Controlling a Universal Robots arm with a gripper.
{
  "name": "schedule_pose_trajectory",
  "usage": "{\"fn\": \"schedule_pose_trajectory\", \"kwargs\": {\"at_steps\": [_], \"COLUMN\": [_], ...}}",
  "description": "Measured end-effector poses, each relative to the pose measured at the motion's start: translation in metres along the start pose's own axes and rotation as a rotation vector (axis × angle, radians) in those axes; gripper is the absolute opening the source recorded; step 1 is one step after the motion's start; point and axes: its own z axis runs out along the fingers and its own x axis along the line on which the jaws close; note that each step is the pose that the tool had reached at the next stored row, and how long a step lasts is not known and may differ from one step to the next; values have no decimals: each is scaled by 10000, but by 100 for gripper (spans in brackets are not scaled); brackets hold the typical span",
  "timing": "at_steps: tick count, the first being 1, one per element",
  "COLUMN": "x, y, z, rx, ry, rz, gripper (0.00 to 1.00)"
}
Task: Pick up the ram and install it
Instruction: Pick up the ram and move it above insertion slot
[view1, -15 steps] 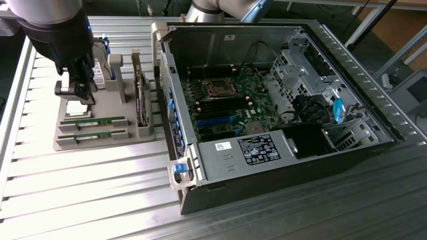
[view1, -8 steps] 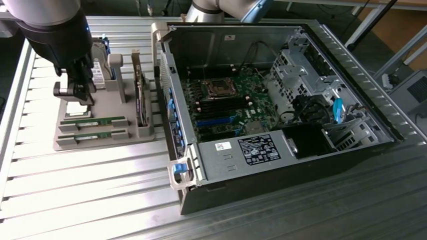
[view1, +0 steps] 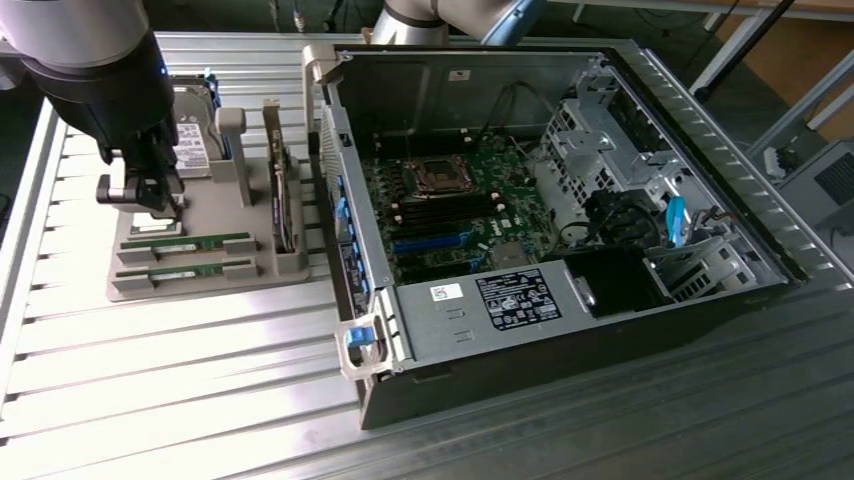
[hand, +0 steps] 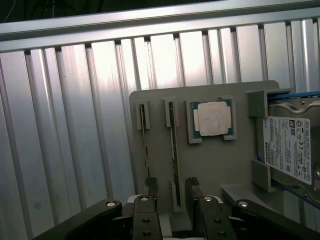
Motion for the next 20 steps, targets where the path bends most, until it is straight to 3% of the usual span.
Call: {"fn": "schedule_pose_trajectory", "kwargs": {"at_steps": [20], "x": [17], "y": [39], "z": [93], "rx": [-2], "ry": [-15], "rz": [0], "gripper": [35]}}
